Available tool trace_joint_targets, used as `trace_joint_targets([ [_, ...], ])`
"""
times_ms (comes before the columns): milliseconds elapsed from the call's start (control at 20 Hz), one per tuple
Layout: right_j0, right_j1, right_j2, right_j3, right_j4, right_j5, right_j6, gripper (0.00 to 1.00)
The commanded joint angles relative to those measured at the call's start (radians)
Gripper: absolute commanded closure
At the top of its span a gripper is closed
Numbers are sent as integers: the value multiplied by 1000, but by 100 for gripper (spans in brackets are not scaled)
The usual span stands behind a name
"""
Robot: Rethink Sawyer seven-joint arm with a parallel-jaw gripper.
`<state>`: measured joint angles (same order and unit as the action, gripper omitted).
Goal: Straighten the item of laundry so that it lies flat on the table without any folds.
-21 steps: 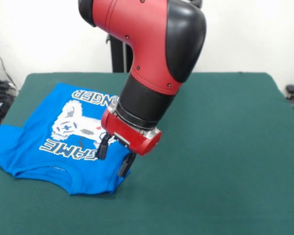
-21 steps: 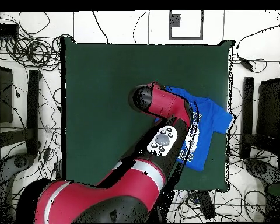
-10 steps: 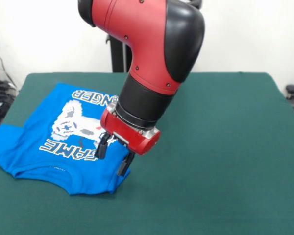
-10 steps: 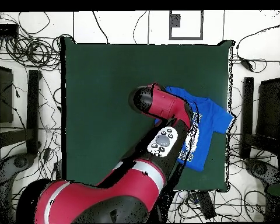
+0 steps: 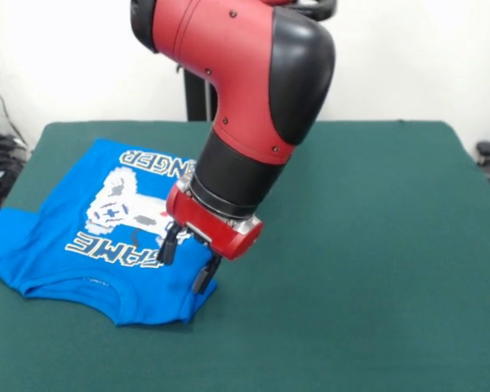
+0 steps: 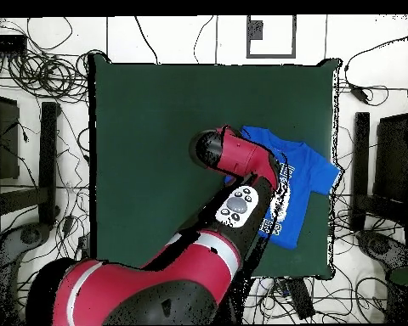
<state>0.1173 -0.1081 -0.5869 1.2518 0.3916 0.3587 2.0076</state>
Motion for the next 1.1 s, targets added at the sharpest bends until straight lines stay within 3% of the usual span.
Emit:
trace_joint_targets([
  [50,5,75,151,74,0,-62,187,0],
  [1100,-7,86,179,68,7,-93,181,0],
])
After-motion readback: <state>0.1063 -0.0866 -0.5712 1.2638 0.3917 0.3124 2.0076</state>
